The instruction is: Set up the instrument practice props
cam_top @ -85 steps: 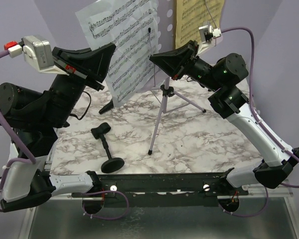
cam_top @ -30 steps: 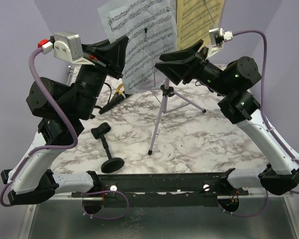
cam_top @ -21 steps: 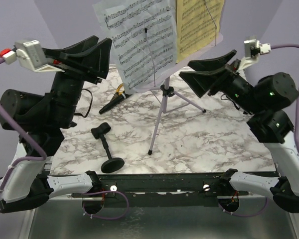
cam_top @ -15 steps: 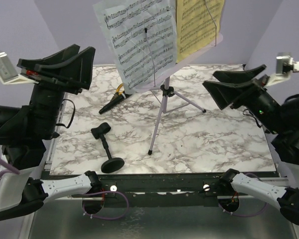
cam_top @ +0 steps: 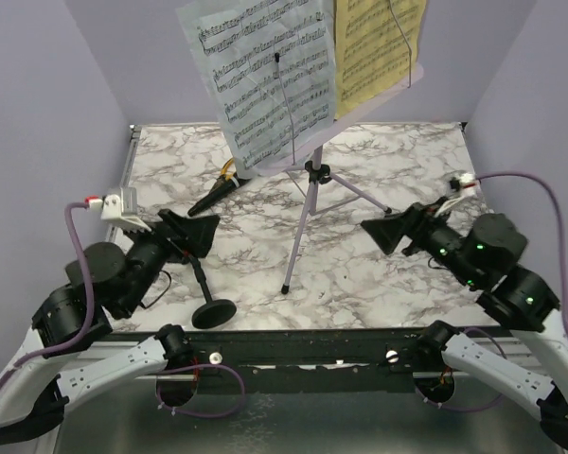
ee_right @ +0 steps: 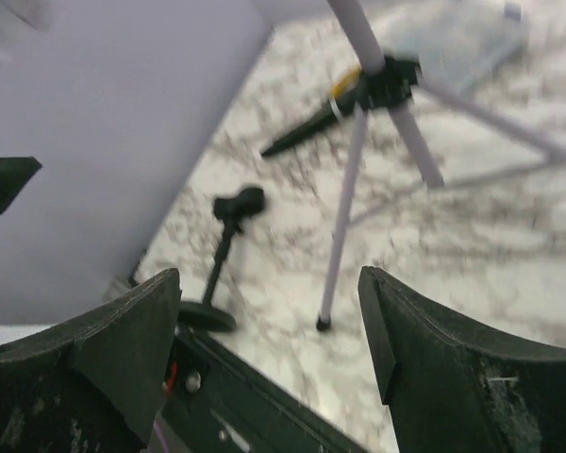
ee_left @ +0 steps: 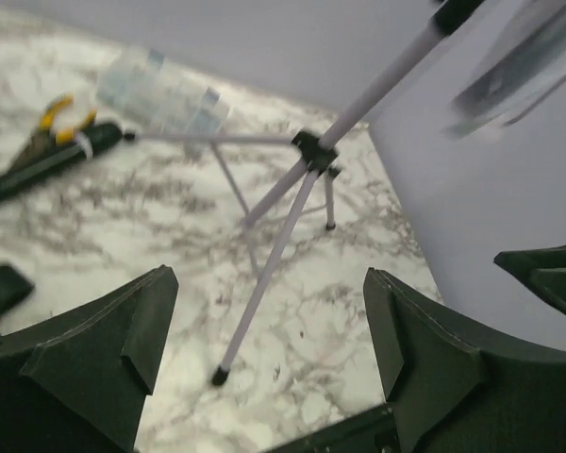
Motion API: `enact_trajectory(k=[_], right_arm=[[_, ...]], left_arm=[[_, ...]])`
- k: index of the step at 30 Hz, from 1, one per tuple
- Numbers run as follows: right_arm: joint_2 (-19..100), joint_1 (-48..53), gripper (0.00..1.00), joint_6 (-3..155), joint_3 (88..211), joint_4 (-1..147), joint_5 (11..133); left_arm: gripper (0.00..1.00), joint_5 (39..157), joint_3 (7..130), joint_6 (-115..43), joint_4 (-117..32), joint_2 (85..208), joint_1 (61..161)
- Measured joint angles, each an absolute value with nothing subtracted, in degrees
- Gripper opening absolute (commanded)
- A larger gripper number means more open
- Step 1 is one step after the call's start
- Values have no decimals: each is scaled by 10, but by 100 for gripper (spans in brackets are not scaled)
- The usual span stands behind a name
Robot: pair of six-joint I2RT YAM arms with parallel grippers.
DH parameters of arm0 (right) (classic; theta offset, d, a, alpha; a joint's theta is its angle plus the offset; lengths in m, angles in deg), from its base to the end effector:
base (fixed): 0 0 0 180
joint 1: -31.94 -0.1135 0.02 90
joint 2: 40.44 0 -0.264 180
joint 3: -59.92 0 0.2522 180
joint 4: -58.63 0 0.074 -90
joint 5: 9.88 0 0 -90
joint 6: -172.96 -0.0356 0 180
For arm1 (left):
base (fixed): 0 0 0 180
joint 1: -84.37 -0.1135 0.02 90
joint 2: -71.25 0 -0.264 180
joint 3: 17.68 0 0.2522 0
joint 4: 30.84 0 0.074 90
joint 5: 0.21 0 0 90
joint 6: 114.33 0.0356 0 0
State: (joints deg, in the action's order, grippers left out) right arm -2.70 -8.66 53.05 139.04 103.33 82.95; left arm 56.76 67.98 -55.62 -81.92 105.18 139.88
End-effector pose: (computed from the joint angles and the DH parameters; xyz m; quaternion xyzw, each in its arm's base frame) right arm 0.0845 0.0701 0.4355 -0.0509 0.7255 0.3814 0.5706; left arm 0.0505 -0.0393 0.4600 -0.0562 0.7015 -0.3232 0.6327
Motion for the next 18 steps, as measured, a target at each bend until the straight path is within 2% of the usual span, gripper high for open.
enact_trajectory(k=[4, 7, 9, 12, 18], right_arm=[[-38, -87, 83, 477, 1263, 1033, 800], [-41, -87, 84, 447, 1203, 1022, 776], [-41, -87, 84, 430, 1178, 1003, 756], [-25, -87, 85, 412, 1163, 972, 727], [3, -87, 85, 398, 1162, 927, 682]], left_arm=[[87, 558, 545, -710, -925, 962, 1399], [87, 554, 493, -804, -972, 925, 1400], [90, 550, 465, -863, -994, 919, 1404], [98, 545, 446, -913, -1015, 942, 1408], [99, 503, 443, -970, -1047, 1087, 1408]])
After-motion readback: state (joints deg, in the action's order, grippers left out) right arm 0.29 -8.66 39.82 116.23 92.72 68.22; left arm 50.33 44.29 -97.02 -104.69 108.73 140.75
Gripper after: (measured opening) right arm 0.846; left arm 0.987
